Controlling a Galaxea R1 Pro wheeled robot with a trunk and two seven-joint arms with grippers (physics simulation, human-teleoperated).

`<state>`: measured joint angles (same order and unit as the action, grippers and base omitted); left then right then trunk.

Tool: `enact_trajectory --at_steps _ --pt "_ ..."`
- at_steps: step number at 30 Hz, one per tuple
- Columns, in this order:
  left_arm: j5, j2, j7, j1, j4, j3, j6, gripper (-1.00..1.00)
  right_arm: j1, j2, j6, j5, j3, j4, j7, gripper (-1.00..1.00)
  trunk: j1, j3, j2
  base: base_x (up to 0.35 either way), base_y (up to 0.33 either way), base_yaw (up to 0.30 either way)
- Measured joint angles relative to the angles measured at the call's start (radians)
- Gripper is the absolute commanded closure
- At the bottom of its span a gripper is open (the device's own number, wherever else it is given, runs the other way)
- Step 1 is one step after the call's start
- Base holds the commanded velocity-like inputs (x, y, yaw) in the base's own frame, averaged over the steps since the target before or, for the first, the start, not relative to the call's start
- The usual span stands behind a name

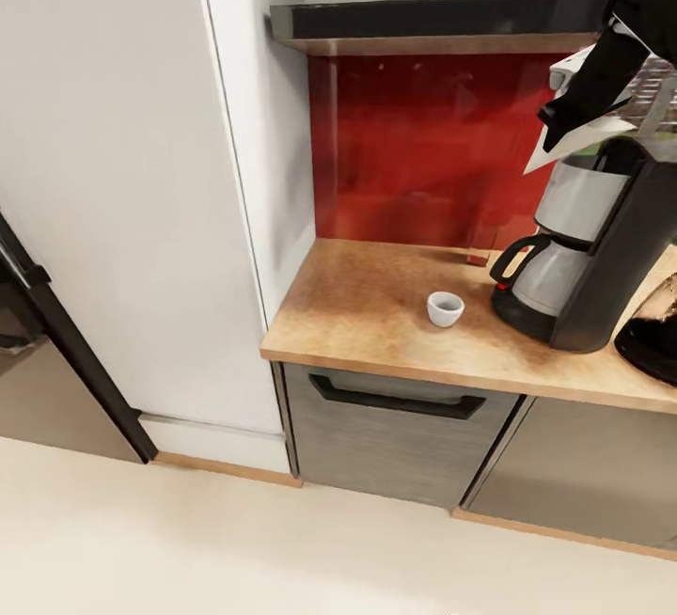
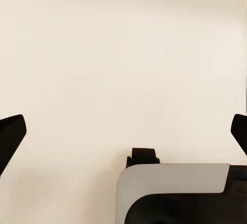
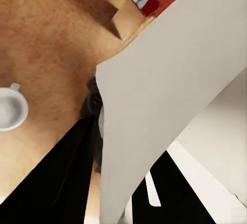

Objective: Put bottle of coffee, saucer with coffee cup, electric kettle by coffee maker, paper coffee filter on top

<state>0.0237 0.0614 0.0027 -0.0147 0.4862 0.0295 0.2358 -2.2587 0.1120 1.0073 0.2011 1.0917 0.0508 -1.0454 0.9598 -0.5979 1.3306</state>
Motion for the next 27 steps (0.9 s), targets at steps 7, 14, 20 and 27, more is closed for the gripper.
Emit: enact_trajectory --at_steps 7,14,20,27 --pt "0.0 0.0 0.0 0.0 0.0 0.001 -0.001 -1.0 0.0 0.0 0.0 0.0 0.0 0.0 0.0 1.0 0.0 0.0 0.0 0.0 0.123 -0.159" --pt "0.0 0.0 -0.001 0.0 0.001 0.001 -0.001 -1.0 0.0 0.0 0.0 0.0 0.0 -0.001 0.0 1.0 0.0 0.0 0.0 0.0 0.288 -0.016" --pt "0.0 0.0 -0.001 0.0 0.001 0.001 -0.001 -1.0 0.0 0.001 0.0 0.0 0.0 -0.001 0.0 1.0 0.0 0.0 0.0 0.0 0.326 -0.042" --pt "0.0 0.0 -0.001 0.0 0.0 0.001 -0.001 -1.0 0.0 0.0 0.0 0.0 0.0 0.0 0.0 1.0 0.0 0.002 0.0 0.0 0.189 -0.22"
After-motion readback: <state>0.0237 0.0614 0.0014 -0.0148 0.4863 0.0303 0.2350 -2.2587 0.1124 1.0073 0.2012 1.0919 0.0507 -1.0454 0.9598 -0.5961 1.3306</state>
